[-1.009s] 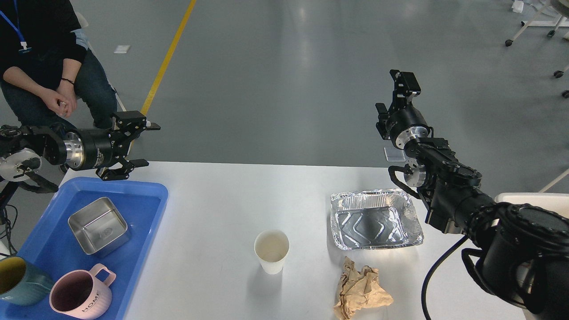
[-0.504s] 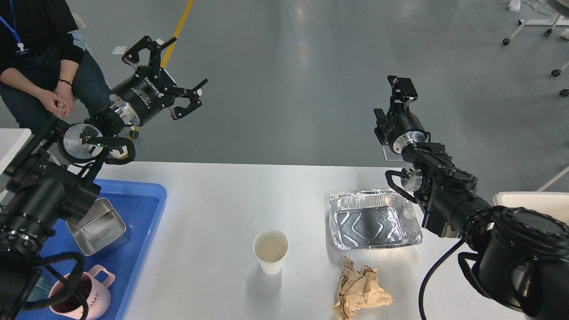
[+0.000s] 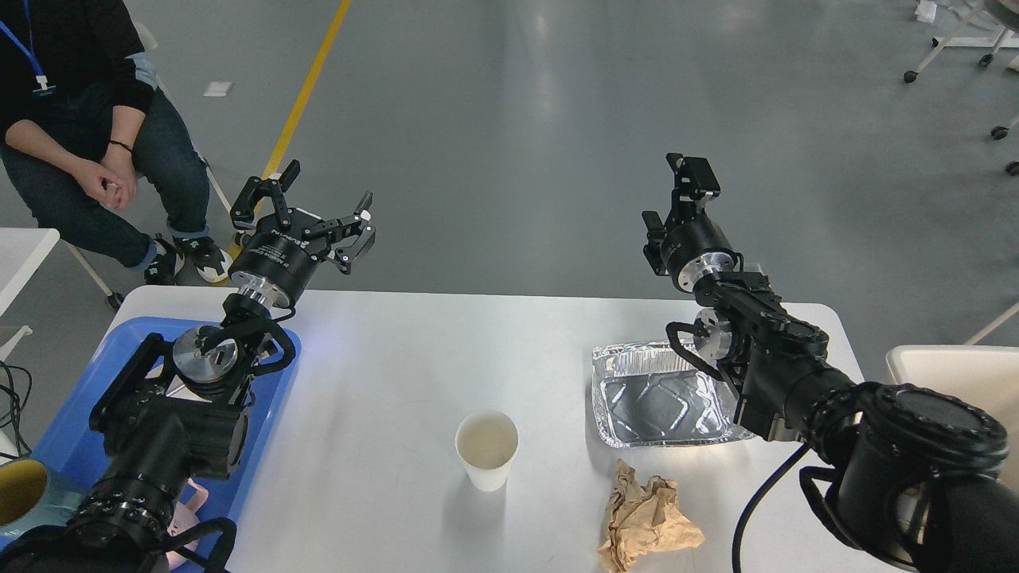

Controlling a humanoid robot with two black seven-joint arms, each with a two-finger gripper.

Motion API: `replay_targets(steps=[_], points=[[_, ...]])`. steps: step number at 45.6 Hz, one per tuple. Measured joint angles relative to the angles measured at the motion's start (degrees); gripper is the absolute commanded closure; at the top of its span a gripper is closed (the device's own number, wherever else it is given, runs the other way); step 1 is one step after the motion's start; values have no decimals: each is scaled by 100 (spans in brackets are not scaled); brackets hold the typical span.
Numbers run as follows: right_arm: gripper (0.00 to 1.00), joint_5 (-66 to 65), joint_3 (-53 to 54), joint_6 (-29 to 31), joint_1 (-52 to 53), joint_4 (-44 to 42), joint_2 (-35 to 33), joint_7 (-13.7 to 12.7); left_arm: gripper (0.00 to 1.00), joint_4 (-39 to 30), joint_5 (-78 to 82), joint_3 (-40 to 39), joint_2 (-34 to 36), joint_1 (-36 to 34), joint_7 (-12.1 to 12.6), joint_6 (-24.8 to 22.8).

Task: Tidy desktop
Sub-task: 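Raise the left gripper and move the right gripper toward the foil tray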

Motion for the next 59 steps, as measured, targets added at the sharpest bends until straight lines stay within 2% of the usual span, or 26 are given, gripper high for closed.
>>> replay_targets(steps=[18,24,30,40,46,51,55,59], points=[[0,-59,-296,-43,139,12,283,22,0,298,22,8,-3,38,-7,0],[0,-83,-364,177,135,33,281,23,0,309,31,22,-9,28,-9,23],[0,-521,-1061,604,119,153,252,22,0,310,47,49,26,32,16,33],[0,-1432,-2180,654,148,154,129,-42,0,311,68,184,102,190,69,23],[0,-1768,-2467,774,148,189,-135,-48,0,311,69,252,109,210,77,12],[0,-1825,-2546,1164,148,430,-470,-48,0,317,69,294,111,211,77,7],[0,-1836,-2557,1373,151,1009,-962,-48,0,324,76,312,114,211,77,2],[0,-1864,-2566,1331,193,2012,-1645,-48,0,340,77,368,116,211,78,-5]])
